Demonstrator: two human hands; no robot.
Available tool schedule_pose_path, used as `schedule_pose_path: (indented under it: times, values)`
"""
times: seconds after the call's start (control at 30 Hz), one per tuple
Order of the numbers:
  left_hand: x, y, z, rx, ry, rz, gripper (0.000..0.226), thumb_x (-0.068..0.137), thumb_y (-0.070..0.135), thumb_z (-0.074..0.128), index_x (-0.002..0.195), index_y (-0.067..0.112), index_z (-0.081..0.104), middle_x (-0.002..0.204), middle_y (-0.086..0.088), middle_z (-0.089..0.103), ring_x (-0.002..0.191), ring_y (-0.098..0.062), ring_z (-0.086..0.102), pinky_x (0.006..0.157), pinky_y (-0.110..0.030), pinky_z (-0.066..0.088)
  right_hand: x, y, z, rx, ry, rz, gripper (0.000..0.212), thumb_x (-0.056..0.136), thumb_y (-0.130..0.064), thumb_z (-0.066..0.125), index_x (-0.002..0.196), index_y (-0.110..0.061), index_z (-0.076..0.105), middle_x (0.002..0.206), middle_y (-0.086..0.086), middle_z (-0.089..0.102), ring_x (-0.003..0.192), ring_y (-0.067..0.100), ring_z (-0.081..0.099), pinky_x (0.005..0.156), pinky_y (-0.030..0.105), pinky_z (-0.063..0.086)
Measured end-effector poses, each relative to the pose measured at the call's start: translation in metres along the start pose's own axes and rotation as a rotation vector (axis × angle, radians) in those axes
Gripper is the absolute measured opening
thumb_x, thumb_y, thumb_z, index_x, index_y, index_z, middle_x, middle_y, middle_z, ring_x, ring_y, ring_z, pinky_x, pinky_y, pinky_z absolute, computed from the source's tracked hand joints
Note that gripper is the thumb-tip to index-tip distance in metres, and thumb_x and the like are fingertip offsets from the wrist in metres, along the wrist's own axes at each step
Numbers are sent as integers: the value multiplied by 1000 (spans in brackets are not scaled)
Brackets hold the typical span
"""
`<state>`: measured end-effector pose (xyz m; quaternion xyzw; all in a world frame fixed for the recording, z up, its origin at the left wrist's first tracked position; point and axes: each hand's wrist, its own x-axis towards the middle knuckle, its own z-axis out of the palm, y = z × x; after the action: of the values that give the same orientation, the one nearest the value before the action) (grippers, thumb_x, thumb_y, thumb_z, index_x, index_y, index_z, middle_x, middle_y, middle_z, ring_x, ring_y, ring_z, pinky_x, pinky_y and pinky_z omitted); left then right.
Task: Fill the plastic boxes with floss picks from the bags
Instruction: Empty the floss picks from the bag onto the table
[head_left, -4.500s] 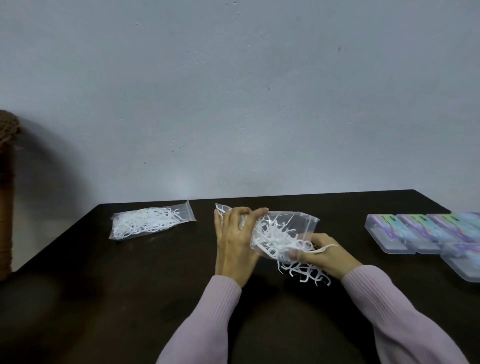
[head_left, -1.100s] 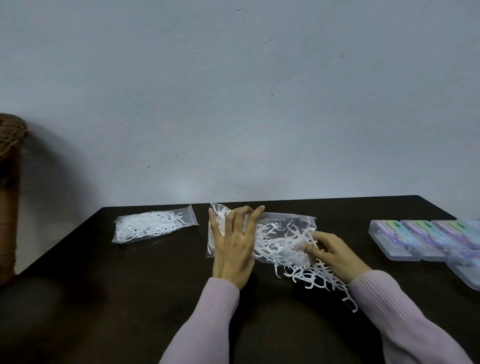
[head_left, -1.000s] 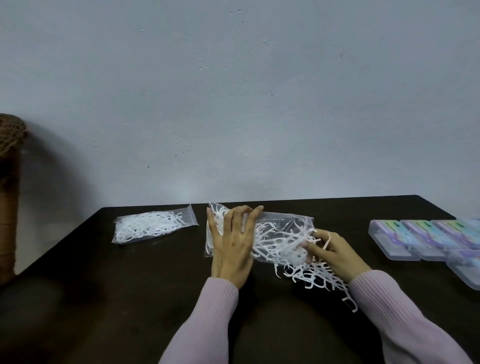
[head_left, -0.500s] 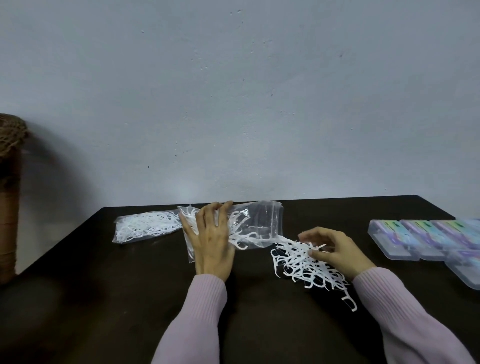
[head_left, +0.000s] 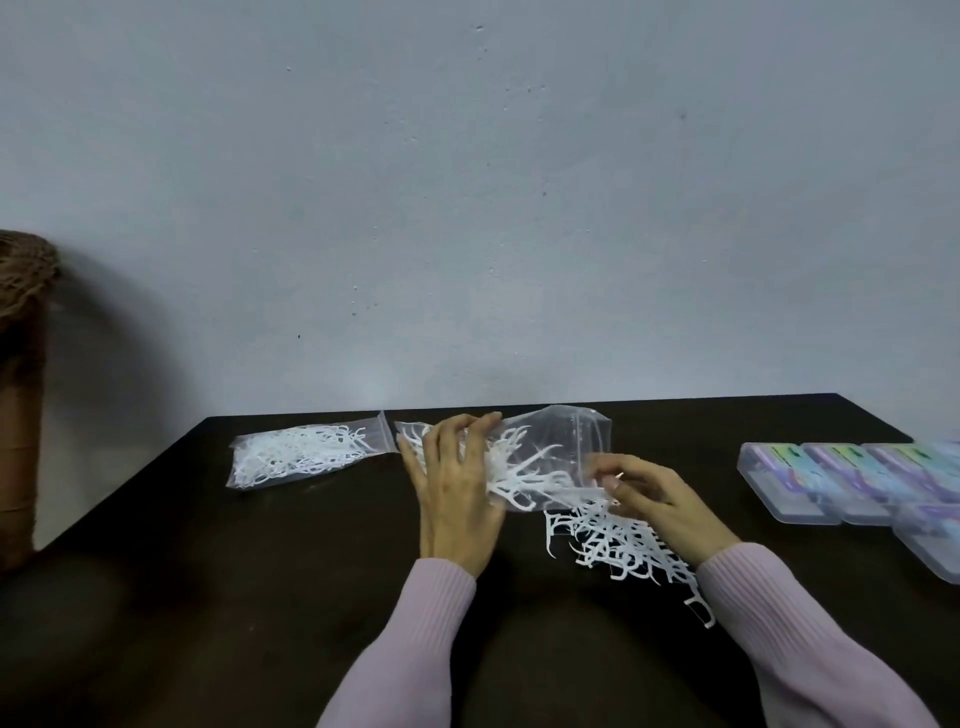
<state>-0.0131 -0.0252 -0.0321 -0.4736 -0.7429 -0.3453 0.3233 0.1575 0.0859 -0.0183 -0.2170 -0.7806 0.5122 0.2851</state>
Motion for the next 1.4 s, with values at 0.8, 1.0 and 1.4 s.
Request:
schedule_pose_path:
  times: [0.8, 1.0, 1.4]
  values:
    - [-9, -6, 4, -299, -354, -226, 76, 69, 28, 78, 130, 25, 33, 145, -1, 10, 137, -22, 14, 104, -35, 36, -1, 2, -9, -12, 123, -38, 11, 82, -10, 64, 89, -17, 70, 61, -7, 64, 55, 2, 54, 54, 15, 46]
    - [-3, -7, 1, -247, -196, -222, 87, 66, 21, 83, 138, 28, 34, 135, -3, 24, 125, -17, 27, 90, -20, 31, 1, 4, -7, -35, 63, 41, 19, 81, -13, 66, 99, -20, 66, 94, 1, 65, 72, 7, 58, 54, 13, 45]
    - [-1, 0, -2, -192, -65, -54, 85, 50, 0, 82, 114, 30, 34, 122, 2, 24, 110, -22, 37, 75, -30, 52, -1, -2, -3, -13, -34, 92, 30, 82, -17, 64, 105, -33, 53, 100, -16, 55, 89, 3, 56, 65, 14, 47]
